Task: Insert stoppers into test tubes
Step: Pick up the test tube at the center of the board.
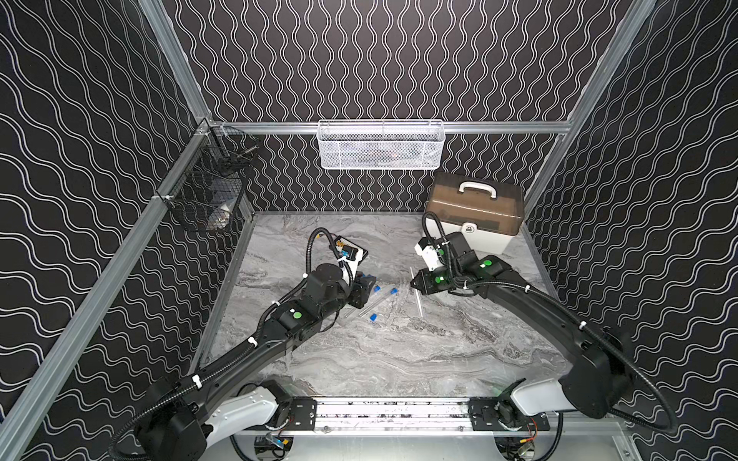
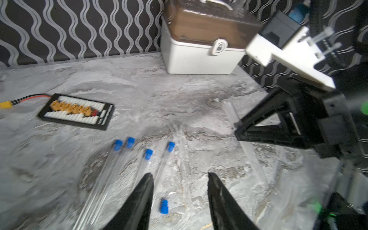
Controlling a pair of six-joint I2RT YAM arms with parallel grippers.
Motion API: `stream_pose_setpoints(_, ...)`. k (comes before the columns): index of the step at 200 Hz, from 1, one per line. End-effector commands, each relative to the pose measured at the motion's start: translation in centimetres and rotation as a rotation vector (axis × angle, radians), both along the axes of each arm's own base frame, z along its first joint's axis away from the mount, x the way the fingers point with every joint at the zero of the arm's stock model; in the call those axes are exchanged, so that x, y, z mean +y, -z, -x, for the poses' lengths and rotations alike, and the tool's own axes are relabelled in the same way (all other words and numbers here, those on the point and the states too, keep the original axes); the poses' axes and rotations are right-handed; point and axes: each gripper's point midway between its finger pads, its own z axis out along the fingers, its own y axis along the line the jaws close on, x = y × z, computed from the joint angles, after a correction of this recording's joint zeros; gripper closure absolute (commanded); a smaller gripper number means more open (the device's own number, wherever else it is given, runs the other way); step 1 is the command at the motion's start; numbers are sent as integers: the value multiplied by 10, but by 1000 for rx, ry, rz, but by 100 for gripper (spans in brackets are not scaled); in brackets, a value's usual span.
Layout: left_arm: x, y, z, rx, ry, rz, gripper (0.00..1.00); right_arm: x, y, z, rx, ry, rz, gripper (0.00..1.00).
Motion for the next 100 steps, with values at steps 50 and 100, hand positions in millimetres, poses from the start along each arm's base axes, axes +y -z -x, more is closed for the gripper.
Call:
stream_pose_setpoints(50,-67,-45,19,39,341,331,47,42,-96,8,-138,-146,-343,91)
stream_pose_setpoints(100,-80,-57,25,71,418,464,45,44,-119,13,-203,-171,-413,91)
